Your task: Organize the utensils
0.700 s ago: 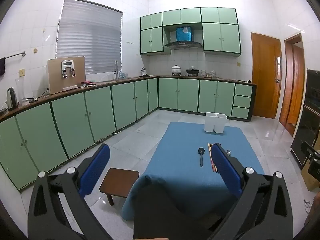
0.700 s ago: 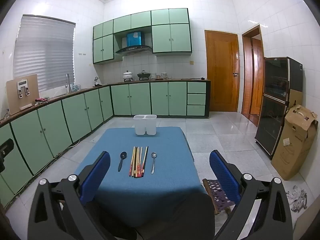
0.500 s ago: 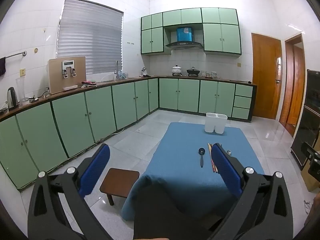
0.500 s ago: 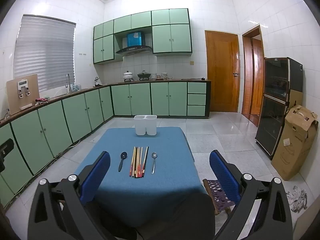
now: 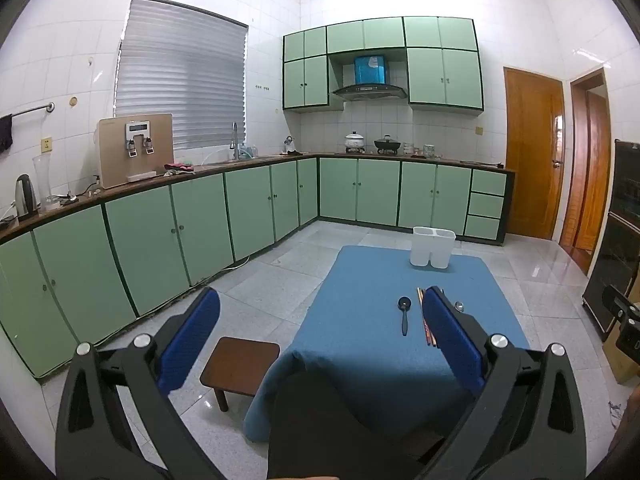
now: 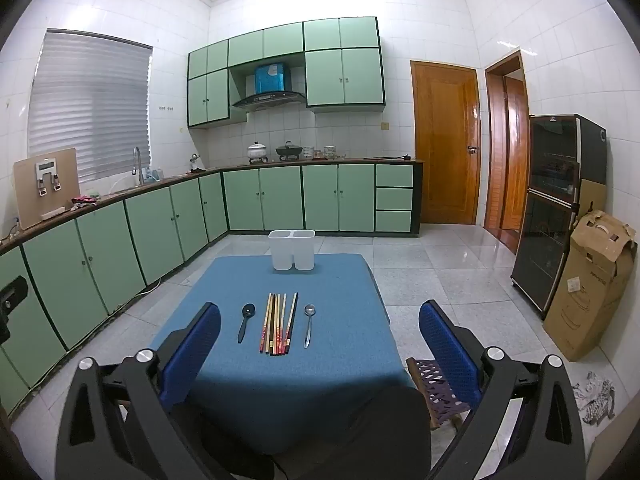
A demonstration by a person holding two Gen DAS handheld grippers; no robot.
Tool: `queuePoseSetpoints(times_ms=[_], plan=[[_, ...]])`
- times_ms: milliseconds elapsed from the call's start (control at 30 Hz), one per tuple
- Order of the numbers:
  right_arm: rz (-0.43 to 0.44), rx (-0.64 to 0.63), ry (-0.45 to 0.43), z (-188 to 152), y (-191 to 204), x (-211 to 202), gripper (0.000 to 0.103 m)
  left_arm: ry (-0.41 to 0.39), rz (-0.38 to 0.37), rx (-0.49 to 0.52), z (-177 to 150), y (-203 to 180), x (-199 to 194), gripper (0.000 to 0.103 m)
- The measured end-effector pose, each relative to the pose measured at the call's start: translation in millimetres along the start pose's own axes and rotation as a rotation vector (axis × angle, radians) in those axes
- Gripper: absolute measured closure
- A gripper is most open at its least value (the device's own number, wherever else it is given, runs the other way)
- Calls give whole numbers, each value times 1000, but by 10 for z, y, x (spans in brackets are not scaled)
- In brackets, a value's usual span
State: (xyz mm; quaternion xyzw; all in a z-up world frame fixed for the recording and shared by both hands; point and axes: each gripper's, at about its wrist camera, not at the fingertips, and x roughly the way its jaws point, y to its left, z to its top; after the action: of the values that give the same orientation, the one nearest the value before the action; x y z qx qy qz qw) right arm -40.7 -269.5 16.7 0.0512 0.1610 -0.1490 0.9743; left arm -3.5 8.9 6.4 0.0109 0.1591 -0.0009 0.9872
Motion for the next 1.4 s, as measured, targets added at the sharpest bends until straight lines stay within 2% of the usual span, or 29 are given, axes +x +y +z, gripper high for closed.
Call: queuePoseSetpoints(times_ms=[1400], plan=[[1, -1, 2, -42, 71, -13, 6, -1, 3, -2, -16, -24, 16, 5]])
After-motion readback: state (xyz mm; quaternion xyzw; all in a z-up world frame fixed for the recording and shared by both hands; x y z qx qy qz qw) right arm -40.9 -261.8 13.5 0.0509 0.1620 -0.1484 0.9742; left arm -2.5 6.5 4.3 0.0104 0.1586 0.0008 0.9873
